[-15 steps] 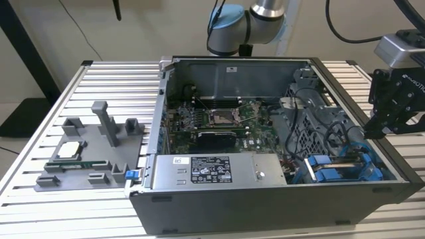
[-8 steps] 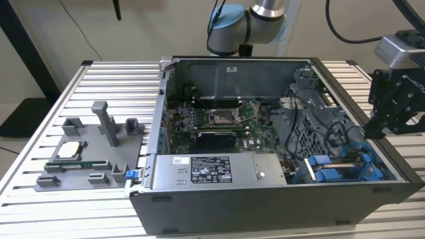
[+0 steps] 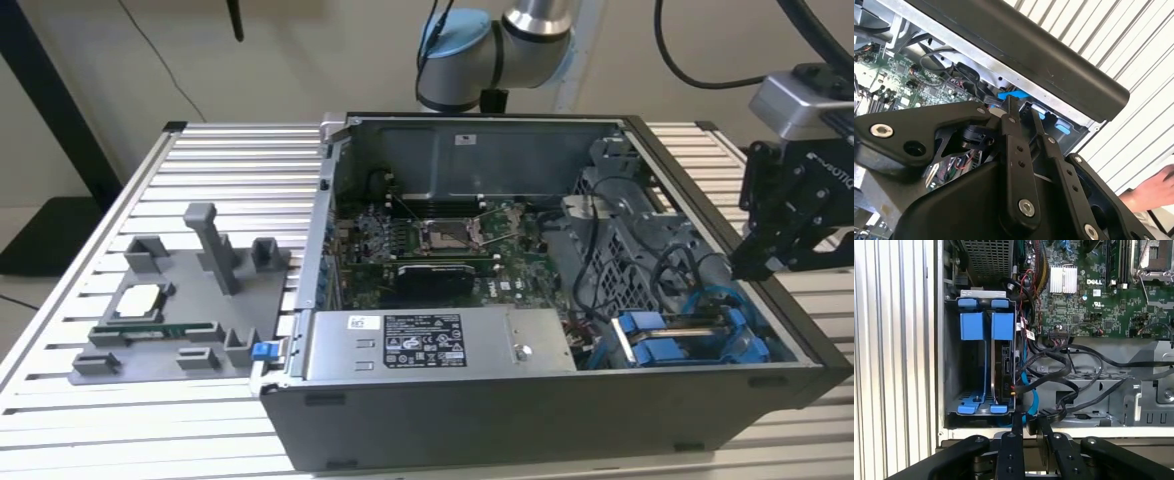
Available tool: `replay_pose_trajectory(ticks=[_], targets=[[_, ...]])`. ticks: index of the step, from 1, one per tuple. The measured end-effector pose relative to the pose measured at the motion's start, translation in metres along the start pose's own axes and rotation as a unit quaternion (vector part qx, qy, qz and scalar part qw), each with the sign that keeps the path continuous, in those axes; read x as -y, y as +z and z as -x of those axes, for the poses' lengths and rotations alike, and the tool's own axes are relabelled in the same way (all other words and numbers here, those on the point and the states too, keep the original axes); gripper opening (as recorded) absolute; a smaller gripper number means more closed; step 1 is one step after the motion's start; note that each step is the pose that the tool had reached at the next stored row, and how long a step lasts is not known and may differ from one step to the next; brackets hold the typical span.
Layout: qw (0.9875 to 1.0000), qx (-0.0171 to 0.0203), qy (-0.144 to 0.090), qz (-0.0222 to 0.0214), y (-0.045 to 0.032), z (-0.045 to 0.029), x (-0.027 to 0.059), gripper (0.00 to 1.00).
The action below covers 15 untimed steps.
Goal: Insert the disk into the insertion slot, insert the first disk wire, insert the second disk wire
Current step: 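Insert the second disk wire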
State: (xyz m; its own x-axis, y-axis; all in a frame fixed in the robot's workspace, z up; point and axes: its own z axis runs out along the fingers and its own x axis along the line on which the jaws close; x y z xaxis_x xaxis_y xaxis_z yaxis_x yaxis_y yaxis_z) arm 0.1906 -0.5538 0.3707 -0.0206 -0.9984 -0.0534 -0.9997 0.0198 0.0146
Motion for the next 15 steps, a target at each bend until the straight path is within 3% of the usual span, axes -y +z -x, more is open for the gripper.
replay_pose_trajectory(ticks=[6, 7, 15], targets=[[0.9999, 0.0002, 0.01, -0.0005, 0.0005, -0.0001, -0.0012, 1.0], [0.9999, 0.0002, 0.012, -0.0006, 0.0006, -0.0001, -0.0014, 0.0], [0.9999, 0.0003, 0.017, -0.0009, 0.0007, -0.0001, -0.0018, 0.0]])
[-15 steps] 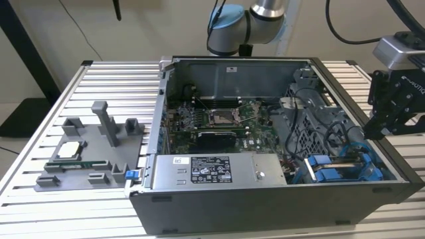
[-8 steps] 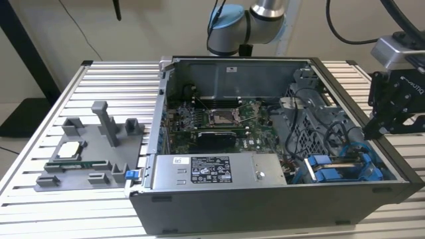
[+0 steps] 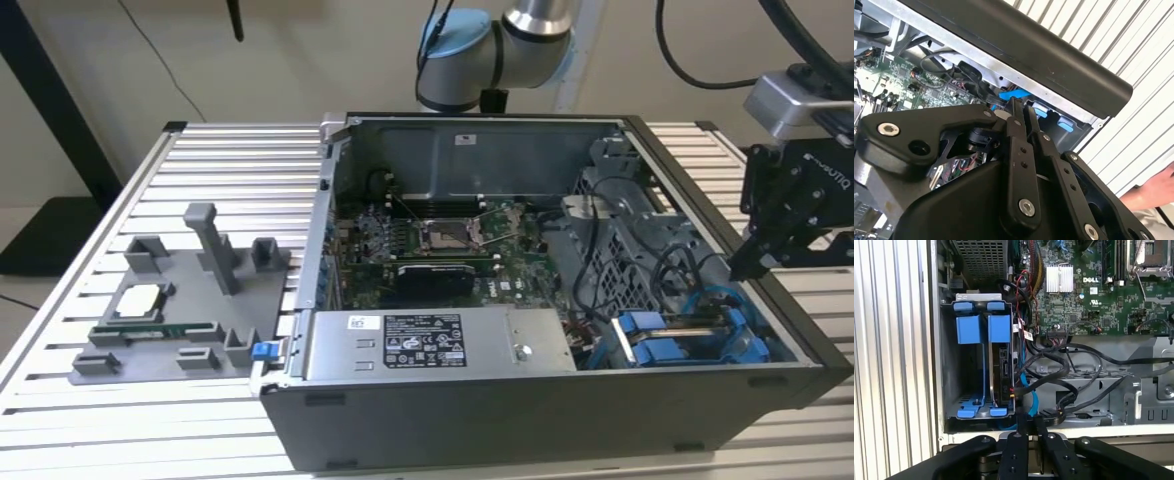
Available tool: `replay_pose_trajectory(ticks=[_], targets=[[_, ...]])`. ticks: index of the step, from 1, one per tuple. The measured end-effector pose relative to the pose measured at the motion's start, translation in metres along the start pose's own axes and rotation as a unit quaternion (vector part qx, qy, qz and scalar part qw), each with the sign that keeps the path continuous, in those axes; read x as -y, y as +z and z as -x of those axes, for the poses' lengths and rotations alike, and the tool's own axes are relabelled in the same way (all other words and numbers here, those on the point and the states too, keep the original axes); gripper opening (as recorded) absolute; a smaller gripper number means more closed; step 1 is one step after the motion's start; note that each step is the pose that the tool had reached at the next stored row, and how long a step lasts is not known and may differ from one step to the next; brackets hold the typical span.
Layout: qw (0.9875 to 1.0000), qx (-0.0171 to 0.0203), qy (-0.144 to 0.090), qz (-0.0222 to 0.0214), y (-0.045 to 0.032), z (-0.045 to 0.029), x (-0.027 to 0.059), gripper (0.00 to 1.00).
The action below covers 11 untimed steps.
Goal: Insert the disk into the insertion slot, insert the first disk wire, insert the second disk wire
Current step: 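Insert the second disk wire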
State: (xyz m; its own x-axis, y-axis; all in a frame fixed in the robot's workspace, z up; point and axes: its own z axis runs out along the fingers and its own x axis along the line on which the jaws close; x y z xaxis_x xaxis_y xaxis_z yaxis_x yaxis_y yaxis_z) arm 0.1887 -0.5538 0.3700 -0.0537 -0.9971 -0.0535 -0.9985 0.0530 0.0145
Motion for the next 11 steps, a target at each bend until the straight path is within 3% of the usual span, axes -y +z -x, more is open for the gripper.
replay_pose_trajectory(ticks=[11], targets=[[1.0, -0.0001, 0.0, 0.0, -0.0018, 0.0003, -0.0008, 0.0]])
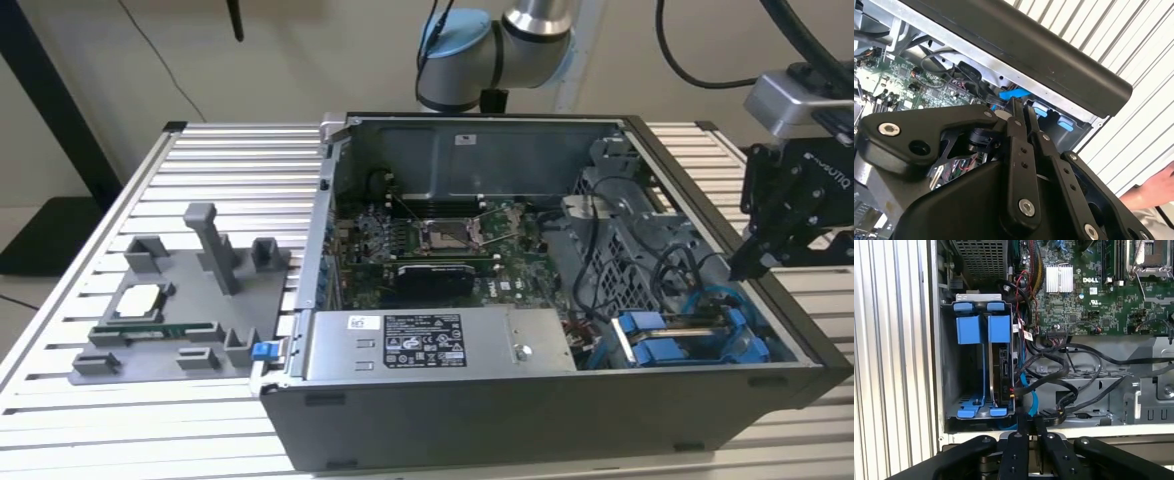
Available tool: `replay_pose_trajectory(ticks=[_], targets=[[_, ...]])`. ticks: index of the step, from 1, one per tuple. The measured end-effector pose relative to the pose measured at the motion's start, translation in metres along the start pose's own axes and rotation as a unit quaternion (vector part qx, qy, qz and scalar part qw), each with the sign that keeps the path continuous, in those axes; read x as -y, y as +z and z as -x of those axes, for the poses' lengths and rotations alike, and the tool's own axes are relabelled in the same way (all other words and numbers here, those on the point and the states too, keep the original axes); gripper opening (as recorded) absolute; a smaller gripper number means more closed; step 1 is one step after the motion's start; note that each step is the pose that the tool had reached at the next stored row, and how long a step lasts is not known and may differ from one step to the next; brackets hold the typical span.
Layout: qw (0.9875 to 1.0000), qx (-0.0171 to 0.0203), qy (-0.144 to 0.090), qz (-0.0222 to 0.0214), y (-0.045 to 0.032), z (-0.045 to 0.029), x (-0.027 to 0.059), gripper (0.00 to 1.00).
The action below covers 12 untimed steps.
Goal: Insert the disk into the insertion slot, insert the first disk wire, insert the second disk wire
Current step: 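Insert the second disk wire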
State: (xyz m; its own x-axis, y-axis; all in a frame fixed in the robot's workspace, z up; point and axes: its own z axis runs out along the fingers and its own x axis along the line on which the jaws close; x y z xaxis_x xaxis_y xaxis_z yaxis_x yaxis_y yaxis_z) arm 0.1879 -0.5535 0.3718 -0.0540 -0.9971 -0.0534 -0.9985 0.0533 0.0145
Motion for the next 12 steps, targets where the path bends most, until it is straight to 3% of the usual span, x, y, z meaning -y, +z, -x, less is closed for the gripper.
replay_pose_trajectory(ticks=[12], targets=[[1.0, 0.0001, 0.0, 0.0, -0.0115, 0.0037, -0.0141, 0.0]])
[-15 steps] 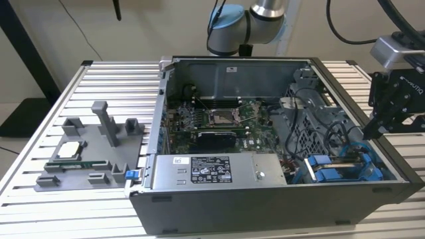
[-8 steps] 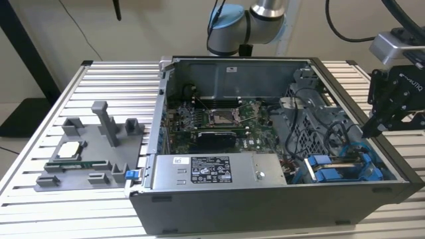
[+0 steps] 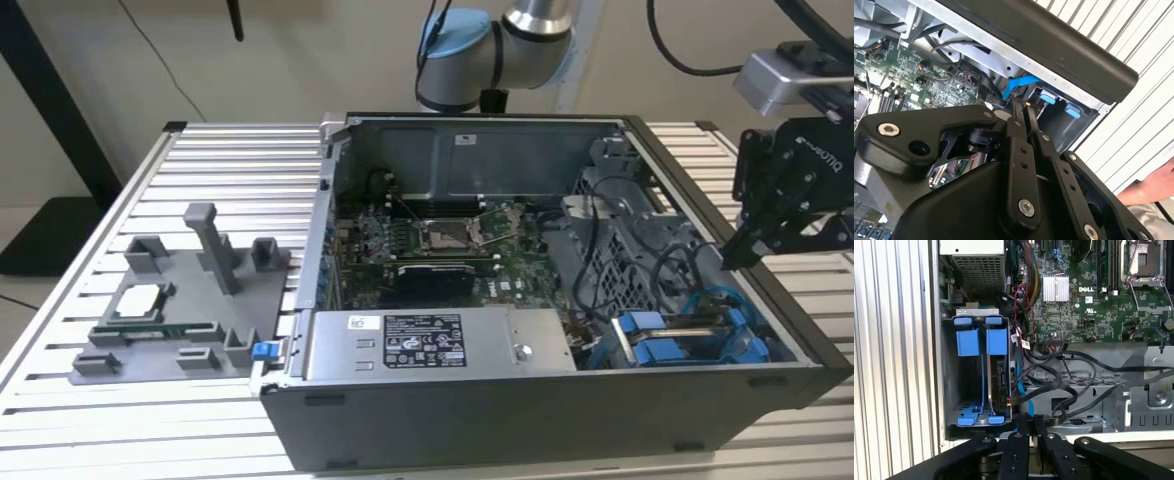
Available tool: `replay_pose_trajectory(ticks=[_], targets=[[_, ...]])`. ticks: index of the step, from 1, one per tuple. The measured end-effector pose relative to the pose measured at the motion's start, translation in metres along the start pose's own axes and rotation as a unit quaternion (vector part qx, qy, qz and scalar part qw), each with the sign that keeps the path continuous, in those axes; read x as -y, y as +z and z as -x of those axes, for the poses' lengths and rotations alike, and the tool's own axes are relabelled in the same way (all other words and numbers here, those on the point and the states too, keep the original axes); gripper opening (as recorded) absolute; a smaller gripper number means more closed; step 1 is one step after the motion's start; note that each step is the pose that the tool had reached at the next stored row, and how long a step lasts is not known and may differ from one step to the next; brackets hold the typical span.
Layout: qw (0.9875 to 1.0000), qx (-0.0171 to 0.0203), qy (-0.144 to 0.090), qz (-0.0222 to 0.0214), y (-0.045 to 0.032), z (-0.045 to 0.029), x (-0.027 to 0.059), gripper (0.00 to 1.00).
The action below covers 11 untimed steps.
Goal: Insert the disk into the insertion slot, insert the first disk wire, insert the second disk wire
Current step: 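Insert the second disk wire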
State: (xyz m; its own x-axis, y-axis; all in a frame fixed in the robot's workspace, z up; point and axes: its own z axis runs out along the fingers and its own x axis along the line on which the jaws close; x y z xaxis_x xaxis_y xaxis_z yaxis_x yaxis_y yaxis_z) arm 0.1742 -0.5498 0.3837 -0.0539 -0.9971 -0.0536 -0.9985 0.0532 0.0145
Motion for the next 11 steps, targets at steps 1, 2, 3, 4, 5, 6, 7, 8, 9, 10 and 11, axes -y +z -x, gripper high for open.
replay_pose_trajectory(ticks=[1, 2, 3, 4, 5, 6, 7, 8, 9, 10, 11], targets=[[1.0, 0.0, 0.0, 0.0, -0.0007, 0.0001, -0.0017, 0.0], [1.0, 0.0, 0.0, 0.0, -0.0012, 0.0001, -0.0035, 0.0], [1.0, -0.0001, 0.0, 0.0, -0.0015, 0.0, -0.0053, 0.0], [1.0, -0.0001, 0.0, 0.0, -0.0016, -0.0001, -0.0071, 0.0], [1.0, 0.0, 0.0, 0.0, -0.0017, -0.0001, -0.0089, 0.0], [1.0, -0.0001, 0.0, 0.0, -0.0017, -0.0002, -0.0107, 0.0], [1.0, 0.0, 0.0, 0.0, -0.0017, -0.0003, -0.0126, 0.0], [1.0, 0.0, 0.0, 0.0, -0.0016, -0.0004, -0.0144, 0.0], [1.0, -0.0001, 0.0, 0.0, -0.0017, -0.0005, -0.0165, 0.0], [1.0, -0.0001, 0.0, 0.0, -0.0017, -0.0006, -0.0183, 0.0], [1.0, 0.0, 0.0, 0.0, -0.0016, -0.0008, -0.0204, 0.0]])
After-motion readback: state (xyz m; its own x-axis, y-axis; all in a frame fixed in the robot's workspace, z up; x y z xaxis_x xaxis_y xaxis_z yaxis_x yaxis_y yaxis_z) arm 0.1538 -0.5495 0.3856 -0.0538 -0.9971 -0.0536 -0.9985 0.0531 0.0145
